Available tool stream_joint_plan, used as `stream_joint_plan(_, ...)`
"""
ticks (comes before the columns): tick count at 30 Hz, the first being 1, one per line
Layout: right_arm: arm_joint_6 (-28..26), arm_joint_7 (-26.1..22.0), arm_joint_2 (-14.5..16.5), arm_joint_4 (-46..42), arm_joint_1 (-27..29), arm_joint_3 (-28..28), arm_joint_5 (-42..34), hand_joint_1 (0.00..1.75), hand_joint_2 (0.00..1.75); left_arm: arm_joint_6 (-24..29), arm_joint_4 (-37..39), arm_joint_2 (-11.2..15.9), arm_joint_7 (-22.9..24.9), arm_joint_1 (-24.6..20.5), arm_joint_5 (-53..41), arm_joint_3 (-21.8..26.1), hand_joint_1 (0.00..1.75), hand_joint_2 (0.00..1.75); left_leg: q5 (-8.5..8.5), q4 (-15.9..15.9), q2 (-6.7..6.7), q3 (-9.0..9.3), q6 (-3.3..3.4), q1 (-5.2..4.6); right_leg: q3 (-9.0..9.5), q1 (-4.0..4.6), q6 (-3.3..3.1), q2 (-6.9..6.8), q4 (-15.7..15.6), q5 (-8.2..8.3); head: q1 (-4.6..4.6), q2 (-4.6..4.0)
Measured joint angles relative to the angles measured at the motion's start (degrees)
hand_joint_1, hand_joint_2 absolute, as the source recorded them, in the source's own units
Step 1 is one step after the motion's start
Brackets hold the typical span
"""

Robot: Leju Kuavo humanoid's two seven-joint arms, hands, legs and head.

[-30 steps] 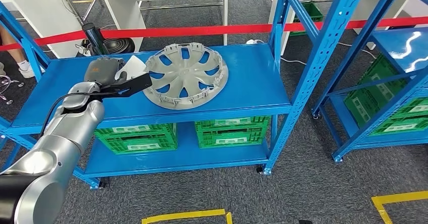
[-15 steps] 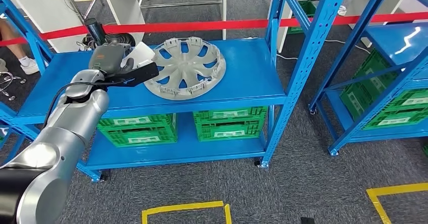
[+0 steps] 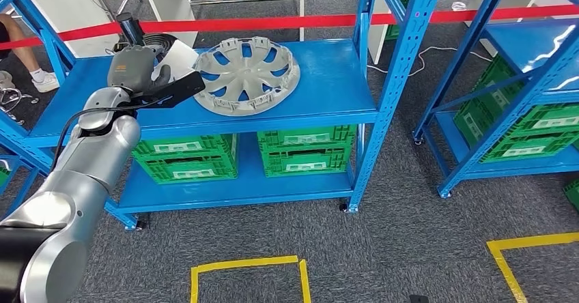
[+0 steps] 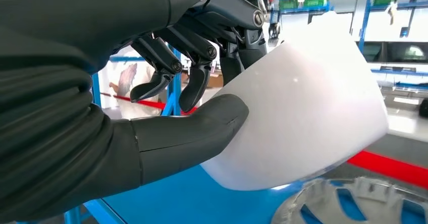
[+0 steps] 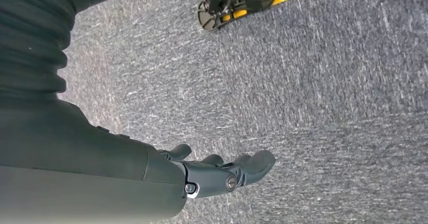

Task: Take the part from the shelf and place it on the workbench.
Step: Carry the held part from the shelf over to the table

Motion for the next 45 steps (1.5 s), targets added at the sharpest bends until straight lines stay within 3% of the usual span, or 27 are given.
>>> stream_joint_plan(1,0.0,-0.1,0.0,0.0,0.0,0.0,-0.1,0.0,1.75,0.1,-0.2,0.2,0.1,0.0,0.1,-0.1,1.75,1.75,-0.56,0.4,-0.05,-0.33,-0.37,0.09,-0.31,0.01,-0.5,-0.04,0.0,0.45,-0.03,0.0)
stream_joint_plan(3,0.0,-0.2,0.0,0.0,-0.1,0.0,-0.1,0.0,1.75,0.3,-0.4,0.5,0.4,0.0,0.4,-0.3,1.75,1.75,-4.27,3.9,-0.13,-1.71,-0.95,0.26,-1.22,-0.06,-1.27,-0.12,-0.1,1.47,-0.1,0.0)
stream_joint_plan(5,0.0,-0.2,0.0,0.0,0.0,0.0,-0.2,0.0,1.75,0.5,-0.8,0.9,0.5,-0.1,0.5,-0.5,1.75,1.75,-9.22,11.1,-0.18,-3.69,-1.25,0.29,-2.54,0.04,-1.52,-0.09,-0.1,2.56,-0.16,0.0)
stream_joint_plan(6,0.1,-0.2,0.0,0.0,0.0,0.0,-0.3,0.0,1.75,0.4,-1.0,1.0,0.5,-0.1,0.5,-0.6,1.75,1.75,-10.53,14.0,-0.19,-4.22,-1.27,0.29,-3.23,0.12,-1.54,-0.08,-0.1,3.12,-0.16,0.0)
stream_joint_plan(7,0.2,-0.2,0.0,0.0,0.0,0.0,-0.3,0.0,1.75,0.3,-1.3,1.1,0.5,-0.1,0.5,-0.8,1.75,1.75,-10.72,15.6,-0.2,-4.01,-1.16,0.27,-3.97,0.21,-1.53,-0.07,-0.1,3.7,-0.16,0.0)
stream_joint_plan(8,0.2,-0.2,0.0,0.0,0.0,0.0,-0.4,0.0,1.75,0.1,-1.6,1.3,0.6,-0.1,0.5,-1.0,1.75,1.75,-9.77,15.0,-0.23,-2.7,-0.9,0.21,-4.67,0.3,-1.49,-0.07,-0.1,4.27,-0.16,0.0)
stream_joint_plan(10,0.4,-0.3,0.0,0.0,0.0,0.0,-0.5,0.0,1.75,-0.5,-2.4,1.4,0.6,-0.4,0.5,-1.3,1.75,1.75,-7.38,8.7,-0.35,2.47,0.09,-0.13,-5.83,0.48,-1.36,-0.1,-0.1,5.37,-0.16,0.0)
stream_joint_plan(12,0.6,-0.6,0.0,0.0,-0.1,0.0,-0.6,0.0,1.75,-1.3,-3.6,1.5,0.4,-0.9,0.6,-1.7,1.75,1.75,-7.42,1.5,-0.39,7.34,0.88,-0.6,-6.47,0.54,-0.9,-0.15,-0.3,6.42,-0.13,0.0)
stream_joint_plan(14,0.7,-0.8,0.0,0.0,0.0,0.0,-0.7,0.0,1.75,-2.7,-4.5,1.9,-0.3,-1.5,1.3,-2.1,1.75,1.75,-7.91,-1.5,-0.37,8.66,1.22,-0.96,-6.53,0.38,-0.14,-0.17,-0.9,7.47,-0.2,0.0)
stream_joint_plan(16,0.8,-0.9,-0.1,0.0,0.1,0.0,-0.7,0.0,1.75,-4.3,-5.1,2.3,-1.5,-1.9,2.6,-2.4,1.75,1.75,-6.71,-2.2,-0.21,8.29,1.83,-0.81,-6.6,0.33,0.6,-0.13,-1.4,7.91,-0.32,0.0)
stream_joint_plan(17,0.8,-0.9,-0.2,0.0,0.1,0.0,-0.7,0.0,1.75,-5.0,-5.4,2.4,-2.2,-2.1,3.1,-2.6,1.75,1.75,-5.93,-2.6,-0.09,8.0,2.21,-0.64,-6.95,0.36,0.85,-0.12,-0.8,6.78,-0.26,0.0)
stream_joint_plan(20,0.8,-0.9,-0.4,0.0,0.1,0.0,-0.7,0.0,1.75,-6.0,-6.3,2.8,-3.2,-2.4,4.2,-2.9,1.75,1.75,-3.76,-2.8,0.07,6.04,2.85,-0.38,-9.25,0.29,1.42,-0.14,7.4,-1.12,-0.05,0.0)
stream_joint_plan(21,0.8,-0.9,-0.5,0.0,0.1,0.0,-0.7,0.0,1.75,-6.4,-6.4,2.9,-3.7,-2.4,4.7,-2.9,1.75,1.75,-3.2,-2.7,0.08,5.19,2.84,-0.38,-9.86,0.26,1.62,-0.15,10.9,-2.74,-0.04,0.0)
stream_joint_plan(23,0.8,-0.9,-0.7,0.0,0.1,0.0,-0.8,0.0,1.75,-8.2,-7.1,3.2,-5.2,-2.0,6.3,-3.2,1.75,1.75,-2.26,-2.1,0.09,3.46,2.62,-0.29,-9.09,0.22,1.9,-0.16,13.8,-2.06,-0.03,0.0)
stream_joint_plan(25,0.7,-1.0,-0.9,0.0,0.1,0.0,-1.0,0.0,1.75,-10.6,-8.5,3.7,-6.3,-1.7,8.3,-4.1,1.75,1.75,-1.65,-1.2,0.1,1.84,2.16,-0.1,-4.79,0.11,2.12,-0.24,9.0,0.29,-0.03,0.0)
stream_joint_plan(27,0.7,-1.1,-1.0,0.0,0.0,0.0,-1.2,0.0,1.75,-12.1,-10.5,4.1,-6.7,-1.6,9.8,-5.2,1.75,1.75,-1.26,-0.1,0.1,0.52,1.55,-0.16,-0.35,0.23,1.84,-0.2,2.5,-0.07,-0.02,0.0)
stream_joint_plan(29,0.7,-1.2,-1.0,0.0,0.0,0.0,-1.2,0.0,1.75,-12.7,-12.0,4.5,-6.6,-1.6,10.4,-6.1,1.75,1.75,-0.75,0.3,0.1,-0.05,0.85,-0.33,0.86,0.45,0.91,-0.05,0.1,-1.01,-0.01,0.0)
stream_joint_plan(31,0.7,-1.2,-0.9,0.0,0.1,0.0,-1.2,0.0,1.75,-13.0,-12.7,4.7,-6.6,-1.6,10.6,-6.8,1.75,1.75,-0.42,0.3,0.06,-0.3,0.16,-0.27,0.3,0.35,-0.19,-0.06,0.0,-0.38,0.0,0.0)
stream_joint_plan(33,0.7,-1.3,-0.9,0.0,0.0,0.0,-1.2,0.0,1.75,-13.3,-13.1,5.0,-6.9,-1.5,11.1,-7.2,1.75,1.75,-2.8,2.3,-0.05,-1.23,-0.49,-0.11,-0.51,0.19,-1.13,-0.13,-0.2,0.61,-0.15,0.0)
stream_joint_plan(36,0.7,-1.4,-1.0,0.0,0.1,0.0,-1.3,0.0,1.75,-15.4,-14.6,5.8,-8.7,-1.0,13.5,-8.3,1.75,1.75,-9.88,11.9,-0.15,-3.8,-1.18,0.06,-2.17,0.23,-1.57,-0.15,-0.3,2.1,-0.31,0.0)
stream_joint_plan(37,0.6,-1.5,-1.0,0.0,0.1,-0.1,-1.3,0.0,1.75,-16.5,-15.6,6.1,-9.5,-0.4,14.7,-9.0,1.75,1.75,-10.81,14.6,-0.16,-4.12,-1.21,0.06,-2.79,0.28,-1.56,-0.15,-0.3,2.6,-0.32,0.0)
stream_joint_plan(38,0.6,-1.5,-1.0,0.0,0.1,-0.1,-1.5,0.0,1.75,-17.7,-17.0,6.4,-10.1,0.2,16.1,-9.8,1.75,1.75,-10.51,15.5,-0.19,-3.62,-1.09,0.04,-3.37,0.34,-1.53,-0.15,-0.2,3.08,-0.33,0.0)
stream_joint_plan(39,0.5,-1.5,-1.0,0.0,0.1,-0.2,-1.7,0.0,1.75,-19.0,-18.5,6.8,-10.5,1.0,17.6,-10.8,1.75,1.75,-9.31,14.4,-0.23,-2.09,-0.82,-0.01,-3.95,0.44,-1.47,-0.15,-0.2,3.56,-0.33,0.0)
stream_joint_plan(40,0.4,-1.6,-1.0,0.0,0.1,-0.3,-1.9,0.0,1.75,-20.2,-20.4,7.2,-10.9,1.7,19.4,-11.8,1.75,1.75,-7.82,11.4,-0.29,0.38,-0.36,-0.13,-4.47,0.55,-1.39,-0.16,-0.2,4.04,-0.33,0.0)
stream_joint_plan(42,0.2,-1.7,-0.9,0.0,0.1,-0.5,-2.2,0.0,1.75,-22.0,-24.7,7.9,-11.0,2.9,22.7,-13.9,1.75,1.75,-7.08,3.2,-0.37,5.9,0.74,-0.55,-5.15,0.62,-1.06,-0.21,-0.3,4.96,-0.27,0.0)
stream_joint_plan(43,0.1,-1.7,-0.9,0.0,0.1,-0.6,-2.3,0.0,1.75,-22.7,-27.1,8.5,-10.9,3.6,24.4,-14.8,1.75,1.75,-7.27,0.3,-0.39,7.59,1.09,-0.81,-5.23,0.5,-0.77,-0.22,-0.5,5.41,-0.27,0.0)
stream_joint_plan(45,0.0,-1.7,-0.8,0.0,0.1,-0.8,-2.3,0.0,1.75,-24.0,-32.1,10.3,-10.9,5.7,27.5,-16.5,1.75,1.75,-7.26,-2.0,-0.31,8.61,1.44,-1.26,-5.14,0.15,-0.03,-0.12,-1.1,6.39,-0.32,0.0)
